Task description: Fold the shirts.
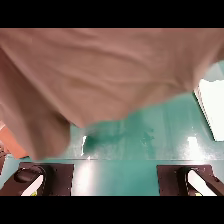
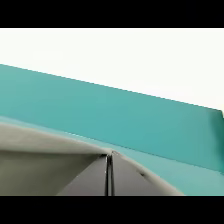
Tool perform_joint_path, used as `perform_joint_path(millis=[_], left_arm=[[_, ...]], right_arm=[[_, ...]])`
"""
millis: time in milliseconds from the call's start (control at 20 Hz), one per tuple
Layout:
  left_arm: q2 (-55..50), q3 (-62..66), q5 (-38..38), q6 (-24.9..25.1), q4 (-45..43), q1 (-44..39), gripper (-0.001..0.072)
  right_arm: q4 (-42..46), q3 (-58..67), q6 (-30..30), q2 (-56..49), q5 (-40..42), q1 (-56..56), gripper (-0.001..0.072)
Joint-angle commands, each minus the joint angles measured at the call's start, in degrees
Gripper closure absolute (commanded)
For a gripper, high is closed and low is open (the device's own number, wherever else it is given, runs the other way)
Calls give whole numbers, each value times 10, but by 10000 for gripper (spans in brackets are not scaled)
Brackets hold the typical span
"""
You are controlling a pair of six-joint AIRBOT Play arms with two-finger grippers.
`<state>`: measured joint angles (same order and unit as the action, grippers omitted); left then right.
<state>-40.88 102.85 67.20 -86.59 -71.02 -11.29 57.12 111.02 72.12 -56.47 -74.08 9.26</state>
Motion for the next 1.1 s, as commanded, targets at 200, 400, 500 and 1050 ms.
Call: perform_joint_path(millis=[200,400,500,1050], left_arm=[[-109,-231,156,21,7,0,681],[-222,-385,-56,42,-8,0,680],[-295,-386,-157,41,-34,0,680],[-407,-249,-82,11,-39,46,185]], right_arm=[[5,-31,35,-182,-116,-73,699],[115,-141,35,-309,-80,-136,699],[119,-155,35,-363,-35,-148,699],[114,24,49,-457,-97,-144,333]])
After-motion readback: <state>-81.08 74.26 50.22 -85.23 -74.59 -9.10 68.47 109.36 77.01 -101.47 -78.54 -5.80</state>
